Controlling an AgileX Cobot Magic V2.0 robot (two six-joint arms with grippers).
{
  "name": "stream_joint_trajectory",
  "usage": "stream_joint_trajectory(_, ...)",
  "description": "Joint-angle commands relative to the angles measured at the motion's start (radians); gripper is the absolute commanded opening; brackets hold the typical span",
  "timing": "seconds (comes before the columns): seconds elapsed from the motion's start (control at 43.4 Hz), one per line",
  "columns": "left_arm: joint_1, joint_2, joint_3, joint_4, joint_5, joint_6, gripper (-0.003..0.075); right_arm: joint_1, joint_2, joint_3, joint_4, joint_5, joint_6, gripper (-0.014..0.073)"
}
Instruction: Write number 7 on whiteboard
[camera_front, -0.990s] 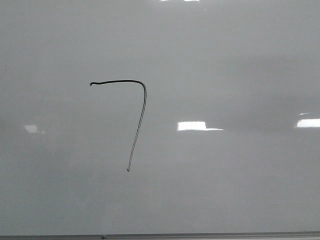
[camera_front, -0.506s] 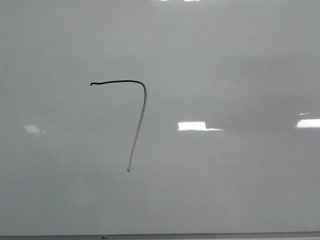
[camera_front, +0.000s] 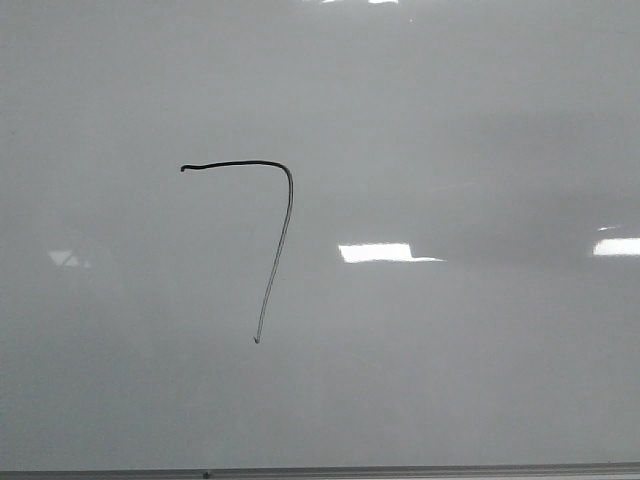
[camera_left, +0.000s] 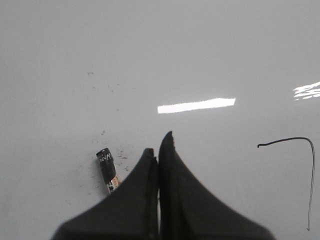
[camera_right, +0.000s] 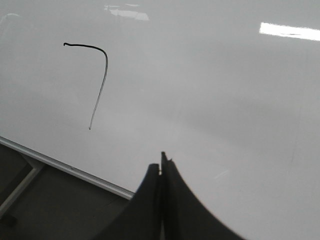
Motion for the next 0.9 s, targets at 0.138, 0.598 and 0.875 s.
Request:
stream_joint_trajectory(0.138,-0.004,0.004,-0.026,-0.018,-0.068,-0.007,-0.002,-0.005,0.005,-0.027,0.035,-0.048,-0.002,-0.006)
stream_joint_trajectory(0.598,-0.068,-0.114,0.107,0.287,-0.173,-0.342,-0.002,-0.005,0.005,-0.027,0.035,-0.046,-0.002,-0.006)
stream_joint_trajectory(0.875,-0.128,-0.24,0.358,0.342,-0.376,-0.358,-0.002,-0.005,0.005,-0.027,0.035,-0.045,-0.002,-0.006)
